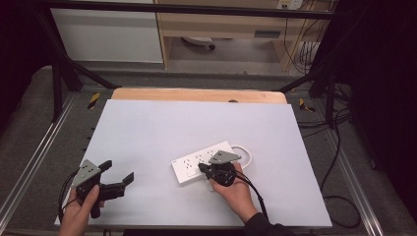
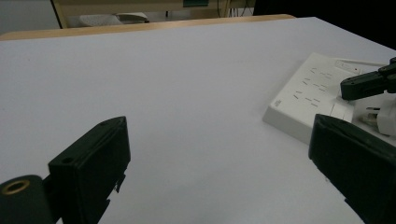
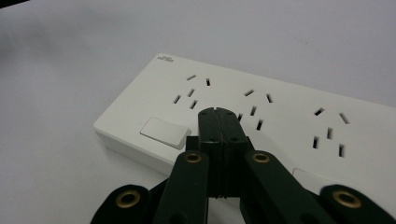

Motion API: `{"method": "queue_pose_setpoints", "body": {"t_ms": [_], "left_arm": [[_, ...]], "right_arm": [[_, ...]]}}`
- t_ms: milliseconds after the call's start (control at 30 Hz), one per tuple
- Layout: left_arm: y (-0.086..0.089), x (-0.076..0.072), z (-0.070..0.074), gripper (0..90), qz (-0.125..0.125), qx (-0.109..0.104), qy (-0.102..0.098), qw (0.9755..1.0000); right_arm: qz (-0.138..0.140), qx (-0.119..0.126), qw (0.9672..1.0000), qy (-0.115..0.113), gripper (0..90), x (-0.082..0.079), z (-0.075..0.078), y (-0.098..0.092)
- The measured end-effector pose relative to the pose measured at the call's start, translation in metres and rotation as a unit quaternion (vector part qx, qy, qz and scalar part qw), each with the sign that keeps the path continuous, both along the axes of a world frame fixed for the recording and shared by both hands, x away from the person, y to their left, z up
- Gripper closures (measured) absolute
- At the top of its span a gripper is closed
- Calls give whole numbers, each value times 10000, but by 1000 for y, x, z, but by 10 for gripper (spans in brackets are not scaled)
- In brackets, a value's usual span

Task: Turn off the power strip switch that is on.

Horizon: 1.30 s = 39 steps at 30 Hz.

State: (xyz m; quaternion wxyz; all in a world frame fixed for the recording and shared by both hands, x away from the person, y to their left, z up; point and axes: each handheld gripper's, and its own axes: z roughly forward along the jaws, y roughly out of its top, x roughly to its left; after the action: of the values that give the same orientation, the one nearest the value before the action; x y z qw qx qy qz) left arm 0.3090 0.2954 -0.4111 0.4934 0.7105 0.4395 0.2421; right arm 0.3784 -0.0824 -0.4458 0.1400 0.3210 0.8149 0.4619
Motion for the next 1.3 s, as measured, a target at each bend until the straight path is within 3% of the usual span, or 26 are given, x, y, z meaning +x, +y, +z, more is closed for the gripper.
{"method": "queue_pose_setpoints", "body": {"t_ms": [1300], "left_arm": [[-1, 0, -1, 52, -5, 1, 12, 10000]], "right_arm": [[26, 65, 10000, 11, 900, 1, -2, -1]]}}
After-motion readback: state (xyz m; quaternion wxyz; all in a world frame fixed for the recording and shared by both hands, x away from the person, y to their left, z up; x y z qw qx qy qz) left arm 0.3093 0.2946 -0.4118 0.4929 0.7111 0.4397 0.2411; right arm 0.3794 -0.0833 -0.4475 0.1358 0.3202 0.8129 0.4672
